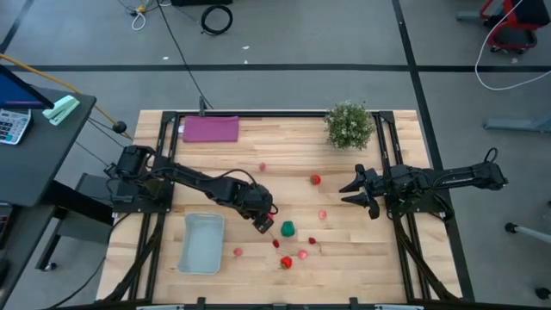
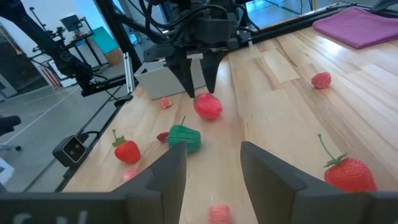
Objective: Pick and placing Produce into tupperware
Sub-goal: Put the pink dragonfruit into the gray bin
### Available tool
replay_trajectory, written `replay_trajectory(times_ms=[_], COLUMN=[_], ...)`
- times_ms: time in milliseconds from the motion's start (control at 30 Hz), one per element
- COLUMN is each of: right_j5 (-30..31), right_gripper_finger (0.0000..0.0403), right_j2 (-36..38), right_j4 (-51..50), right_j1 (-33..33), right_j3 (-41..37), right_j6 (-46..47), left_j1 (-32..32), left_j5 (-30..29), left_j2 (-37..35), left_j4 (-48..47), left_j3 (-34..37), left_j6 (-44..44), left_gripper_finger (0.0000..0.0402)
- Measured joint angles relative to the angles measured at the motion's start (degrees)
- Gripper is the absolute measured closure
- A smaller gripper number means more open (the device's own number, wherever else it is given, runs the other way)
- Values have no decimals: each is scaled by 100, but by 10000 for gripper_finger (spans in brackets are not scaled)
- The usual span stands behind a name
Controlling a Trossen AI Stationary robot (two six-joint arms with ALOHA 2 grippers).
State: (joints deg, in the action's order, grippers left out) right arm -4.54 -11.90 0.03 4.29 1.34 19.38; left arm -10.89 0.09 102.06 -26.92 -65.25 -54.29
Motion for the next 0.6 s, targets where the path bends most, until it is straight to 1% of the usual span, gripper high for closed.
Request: replay_trajectory(times_ms=[200, 333, 600], right_j5=[0, 0, 0], right_gripper_finger=[243, 243, 243], right_j2=[0, -1, -2], right_j4=[-2, -2, -2], right_j1=[0, -2, -2], right_j3=[0, 0, 0], right_j6=[1, 1, 0], left_j1=[55, 59, 79], left_j5=[-88, 103, 186], left_j2=[202, 452, 539], left_j4=[63, 198, 742], left_j3=[-15, -44, -22], left_j6=[286, 529, 1019], left_gripper_finger=[182, 180, 178])
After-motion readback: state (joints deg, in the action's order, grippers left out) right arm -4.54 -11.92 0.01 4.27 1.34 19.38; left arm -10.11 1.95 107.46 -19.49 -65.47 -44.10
